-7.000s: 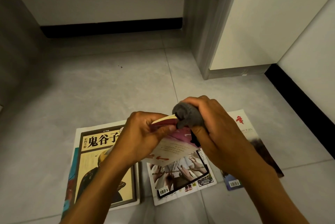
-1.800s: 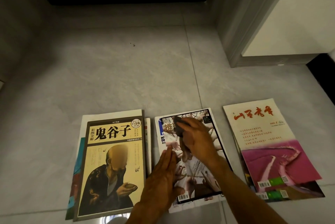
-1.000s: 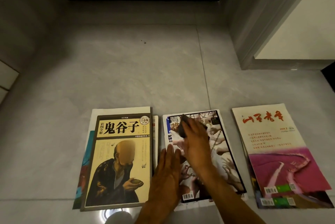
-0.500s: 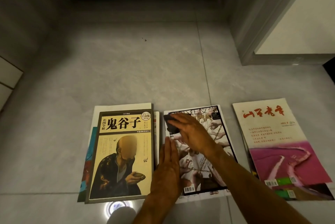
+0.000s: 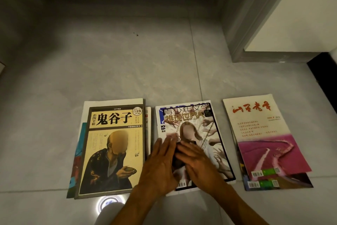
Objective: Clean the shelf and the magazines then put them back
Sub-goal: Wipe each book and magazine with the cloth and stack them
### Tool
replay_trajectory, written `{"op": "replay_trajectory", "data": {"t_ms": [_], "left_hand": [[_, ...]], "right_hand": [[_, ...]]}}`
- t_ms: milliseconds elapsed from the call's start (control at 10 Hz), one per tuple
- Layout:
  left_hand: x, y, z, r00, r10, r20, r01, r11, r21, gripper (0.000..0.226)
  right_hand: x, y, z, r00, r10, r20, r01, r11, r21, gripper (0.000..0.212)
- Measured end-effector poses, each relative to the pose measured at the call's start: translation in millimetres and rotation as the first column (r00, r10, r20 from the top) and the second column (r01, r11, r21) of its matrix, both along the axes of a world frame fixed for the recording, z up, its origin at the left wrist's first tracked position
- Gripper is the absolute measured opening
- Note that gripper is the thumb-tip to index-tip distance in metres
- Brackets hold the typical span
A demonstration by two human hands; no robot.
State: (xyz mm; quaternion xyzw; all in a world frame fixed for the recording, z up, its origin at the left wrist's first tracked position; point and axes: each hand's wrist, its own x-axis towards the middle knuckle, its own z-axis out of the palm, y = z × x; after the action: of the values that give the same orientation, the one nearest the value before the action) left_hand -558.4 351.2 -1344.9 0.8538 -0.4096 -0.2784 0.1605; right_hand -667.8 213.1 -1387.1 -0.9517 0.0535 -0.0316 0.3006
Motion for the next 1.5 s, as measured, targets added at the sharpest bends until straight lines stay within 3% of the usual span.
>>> {"op": "replay_trajectory", "data": {"t_ms": [200, 300, 400, 500, 600, 700, 800, 900, 1000, 1100, 1300, 1400, 1500], "left_hand": [[19, -10, 4, 0.998, 0.042, 0.045, -0.042, 0.999, -0.011, 0.089], [11, -9, 5, 0.994, 0.068, 0.086, -0.062, 0.996, -0.064, 0.083], [9, -11, 5, 0.99, 0.092, 0.106, -0.086, 0.994, -0.067, 0.078], [13, -16, 5, 0.995, 0.074, 0.064, -0.075, 0.997, 0.012, 0.089], [13, -16, 7, 0.997, 0.063, 0.041, -0.066, 0.996, 0.064, 0.095], [9, -14, 9, 0.998, 0.053, 0.033, -0.056, 0.995, 0.086, 0.088], [8, -13, 7, 0.997, -0.004, 0.082, -0.004, 0.995, 0.098, 0.09], [10, -13, 2, 0.984, -0.066, 0.163, 0.053, 0.995, 0.08, 0.096], [11, -12, 1, 0.983, -0.086, 0.165, 0.075, 0.995, 0.071, 0.102], [6, -12, 1, 0.983, -0.093, 0.157, 0.078, 0.992, 0.1, 0.111], [-1, -17, 5, 0.982, -0.079, 0.173, 0.055, 0.988, 0.143, 0.111], [1, -20, 10, 0.977, -0.095, 0.191, 0.064, 0.984, 0.164, 0.112], [3, -26, 11, 0.971, -0.126, 0.204, 0.082, 0.974, 0.213, 0.112]], "right_hand": [[-56, 15, -23, 0.973, 0.218, 0.072, -0.2, 0.958, -0.204, 0.042], [-54, 9, -4, 0.952, 0.303, 0.046, -0.283, 0.927, -0.247, 0.046], [-33, 3, 11, 0.96, 0.28, 0.03, -0.267, 0.939, -0.217, 0.043], [31, -21, 16, 0.983, -0.124, 0.135, 0.149, 0.97, -0.193, 0.019], [49, -23, 19, 0.954, -0.298, -0.024, 0.289, 0.939, -0.188, 0.023], [29, -6, 16, 0.945, -0.319, 0.068, 0.326, 0.919, -0.221, 0.056], [-28, 28, 14, 0.956, -0.294, -0.002, 0.289, 0.939, -0.185, 0.057], [-84, 29, -8, 0.991, -0.131, 0.009, 0.131, 0.975, -0.179, 0.058], [-90, 27, -16, 0.993, -0.03, 0.11, 0.059, 0.96, -0.272, 0.046], [-19, -3, -3, 0.968, -0.224, 0.117, 0.245, 0.942, -0.23, 0.047], [71, -53, 8, 0.912, -0.408, -0.035, 0.404, 0.911, -0.085, 0.068], [64, -47, 10, 0.897, -0.441, -0.013, 0.441, 0.897, -0.033, 0.059], [-3, -13, -7, 0.926, -0.369, 0.077, 0.374, 0.926, -0.059, 0.035]]}}
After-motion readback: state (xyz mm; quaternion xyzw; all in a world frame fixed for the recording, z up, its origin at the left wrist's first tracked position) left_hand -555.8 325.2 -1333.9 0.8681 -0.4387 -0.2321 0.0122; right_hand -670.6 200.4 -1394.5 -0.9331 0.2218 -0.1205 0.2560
